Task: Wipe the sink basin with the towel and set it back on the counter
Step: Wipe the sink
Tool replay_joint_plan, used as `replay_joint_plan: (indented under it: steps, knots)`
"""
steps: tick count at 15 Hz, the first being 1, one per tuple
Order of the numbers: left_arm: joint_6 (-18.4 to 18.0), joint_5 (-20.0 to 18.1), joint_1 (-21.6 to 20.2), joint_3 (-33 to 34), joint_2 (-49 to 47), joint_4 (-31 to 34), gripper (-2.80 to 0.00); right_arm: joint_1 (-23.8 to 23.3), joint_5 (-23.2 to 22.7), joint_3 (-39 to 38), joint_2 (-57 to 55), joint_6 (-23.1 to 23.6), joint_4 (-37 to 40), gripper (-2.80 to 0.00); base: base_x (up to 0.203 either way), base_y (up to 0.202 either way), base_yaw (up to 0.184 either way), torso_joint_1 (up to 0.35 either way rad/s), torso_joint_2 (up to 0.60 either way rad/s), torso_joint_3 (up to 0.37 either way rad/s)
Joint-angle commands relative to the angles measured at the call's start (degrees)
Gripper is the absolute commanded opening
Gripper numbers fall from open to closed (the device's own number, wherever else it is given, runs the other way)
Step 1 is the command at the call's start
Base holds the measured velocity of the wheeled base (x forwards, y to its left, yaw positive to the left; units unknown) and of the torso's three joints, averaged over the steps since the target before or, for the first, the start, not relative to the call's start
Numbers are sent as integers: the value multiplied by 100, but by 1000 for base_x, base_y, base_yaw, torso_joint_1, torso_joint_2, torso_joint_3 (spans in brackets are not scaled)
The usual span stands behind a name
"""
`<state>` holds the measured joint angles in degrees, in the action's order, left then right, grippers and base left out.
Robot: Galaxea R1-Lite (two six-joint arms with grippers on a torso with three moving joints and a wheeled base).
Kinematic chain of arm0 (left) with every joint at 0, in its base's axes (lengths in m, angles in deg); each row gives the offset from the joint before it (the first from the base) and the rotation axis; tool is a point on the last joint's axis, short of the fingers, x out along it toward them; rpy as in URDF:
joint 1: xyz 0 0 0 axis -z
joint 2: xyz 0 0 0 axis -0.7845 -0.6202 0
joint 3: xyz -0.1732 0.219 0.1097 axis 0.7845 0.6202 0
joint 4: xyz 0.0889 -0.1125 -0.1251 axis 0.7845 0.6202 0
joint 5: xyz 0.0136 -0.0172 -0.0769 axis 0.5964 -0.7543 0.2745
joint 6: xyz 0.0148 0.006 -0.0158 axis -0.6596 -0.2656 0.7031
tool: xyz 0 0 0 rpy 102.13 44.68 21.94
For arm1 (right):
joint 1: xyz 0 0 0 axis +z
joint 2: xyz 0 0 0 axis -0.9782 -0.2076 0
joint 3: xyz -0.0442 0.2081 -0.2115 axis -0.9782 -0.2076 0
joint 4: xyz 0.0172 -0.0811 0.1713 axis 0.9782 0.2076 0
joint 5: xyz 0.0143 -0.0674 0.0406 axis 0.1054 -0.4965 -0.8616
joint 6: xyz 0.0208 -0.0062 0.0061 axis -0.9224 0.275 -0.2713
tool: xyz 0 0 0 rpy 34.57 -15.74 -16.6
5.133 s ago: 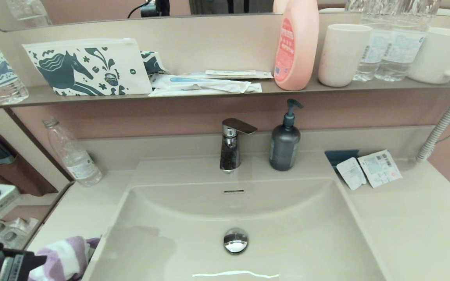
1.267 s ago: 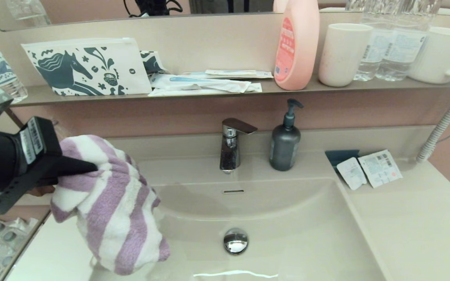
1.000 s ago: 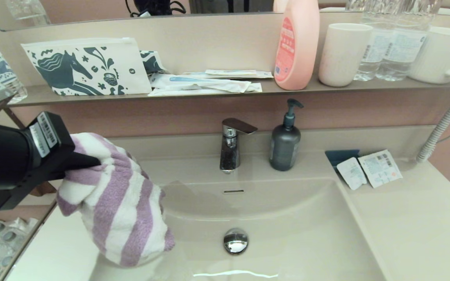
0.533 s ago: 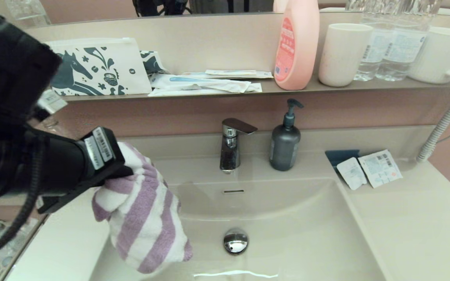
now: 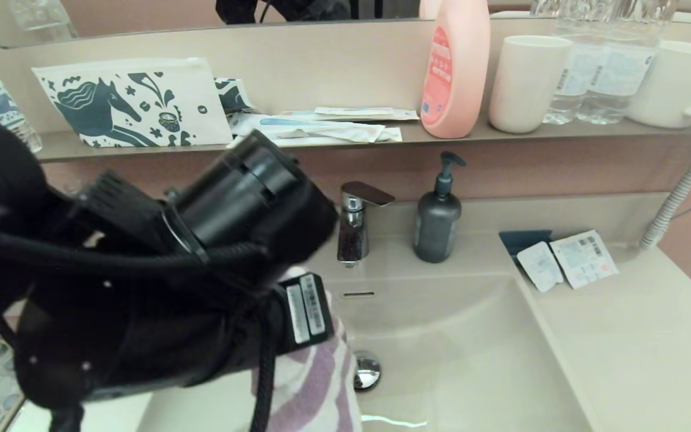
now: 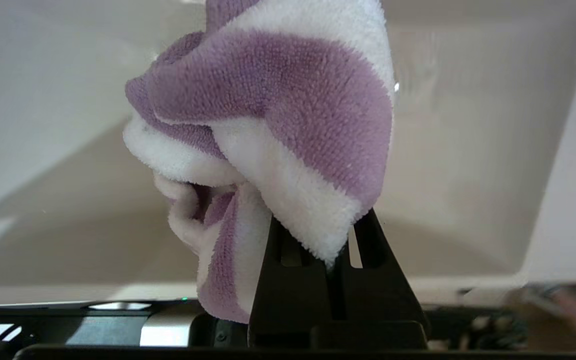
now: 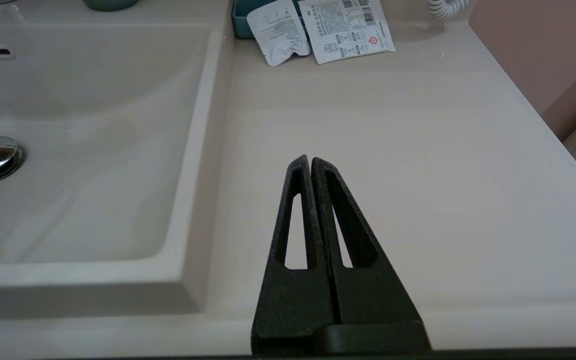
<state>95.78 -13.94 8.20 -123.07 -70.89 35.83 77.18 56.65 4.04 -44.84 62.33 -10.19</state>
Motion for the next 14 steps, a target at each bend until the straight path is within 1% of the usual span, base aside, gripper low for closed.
replay_joint_plan:
  steps: [1,4,8,10,11,12,14]
  knots:
    - [73,279,430,-71,-707,28,-280,5,-2,0,0,3,-1,-280,0,0,0,0,0,0]
    - [390,444,696,-557,-1642,33,-280,5,-2,0,0,3,-1,-280,0,0,0,0,0,0]
    - [543,479,949,-1989,-2826,114,-280,5,-2,0,0,3,-1,-280,0,0,0,0,0,0]
    - [676,459,1056,-2871,-3377,448,-280,1,-2,0,0,7,-1,-280,0,0,0,0,0,0]
    - [727,393,1158,-3144,-3606,536,-280,-4,-2,0,0,3,-1,-280,0,0,0,0,0,0]
    - [715,283,1277,-3209,-3790,456,-280,1,-2,0,0,3,-1,-280,0,0,0,0,0,0]
    - [664,211,1439,-3195,-4073,283,-280,5,-2,0,0,3,-1,-280,0,0,0,0,0,0]
